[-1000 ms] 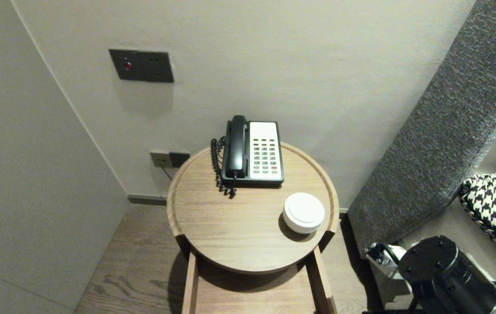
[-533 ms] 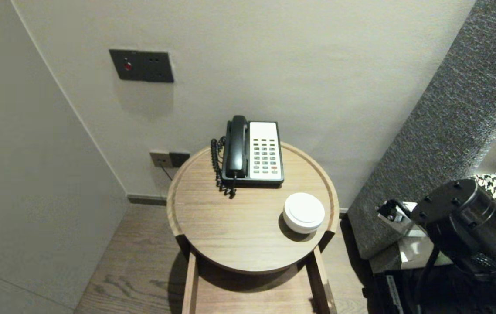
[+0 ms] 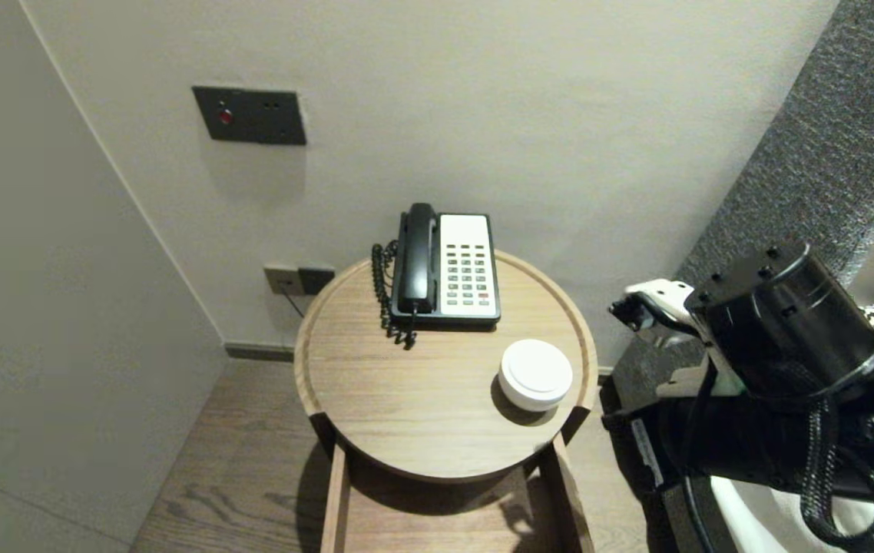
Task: Put the remote controls on the table in the drawer one by one
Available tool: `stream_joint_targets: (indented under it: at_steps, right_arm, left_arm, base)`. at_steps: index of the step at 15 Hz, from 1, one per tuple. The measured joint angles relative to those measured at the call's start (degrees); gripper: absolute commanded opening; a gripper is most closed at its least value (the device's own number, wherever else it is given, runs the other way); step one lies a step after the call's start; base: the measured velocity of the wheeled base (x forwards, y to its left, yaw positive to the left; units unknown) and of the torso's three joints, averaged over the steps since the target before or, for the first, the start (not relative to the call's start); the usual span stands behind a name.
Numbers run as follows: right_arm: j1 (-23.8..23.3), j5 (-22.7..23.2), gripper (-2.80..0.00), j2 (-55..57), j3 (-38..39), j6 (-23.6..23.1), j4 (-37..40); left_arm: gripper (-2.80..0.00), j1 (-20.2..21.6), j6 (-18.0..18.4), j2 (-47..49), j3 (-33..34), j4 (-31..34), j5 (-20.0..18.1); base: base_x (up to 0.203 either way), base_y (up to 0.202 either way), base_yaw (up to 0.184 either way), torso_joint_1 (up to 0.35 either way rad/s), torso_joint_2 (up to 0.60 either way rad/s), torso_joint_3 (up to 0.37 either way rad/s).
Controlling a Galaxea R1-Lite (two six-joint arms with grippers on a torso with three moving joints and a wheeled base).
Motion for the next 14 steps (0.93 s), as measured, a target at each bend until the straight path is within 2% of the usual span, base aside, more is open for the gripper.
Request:
stream_joint_targets:
  at_steps: [1, 4, 5, 14]
  right_arm:
    - [-0.5, 0.1, -2.80, 0.8, -1.2, -1.7, -0.7]
    - [-1.0, 0.2, -2.80, 3.0, -5.4, -3.0, -0.7]
    - [-1.2, 0.1, 0.00, 3.8, -6.9, -3.6, -0.7]
    - [-3.2, 0.5, 0.00, 7.8, -9.1, -7.2, -1.2]
  left_arm:
    - [-2.80, 0.0, 0.0, 0.0, 0.0, 0.0, 0.0]
    - [-2.80, 0.0, 0.0, 0.0, 0.0, 0.0, 0.0]
    - [-2.80, 0.0, 0.0, 0.0, 0.0, 0.0, 0.0]
    - [-2.80, 0.0, 0.0, 0.0, 0.0, 0.0, 0.0]
  base:
    - [0.000, 0.000, 0.000, 0.000, 0.00, 0.000]
    - [0.000, 0.000, 0.000, 0.000, 0.00, 0.000]
    - [0.000, 0.000, 0.000, 0.000, 0.00, 0.000]
    - [0.000, 0.000, 0.000, 0.000, 0.00, 0.000]
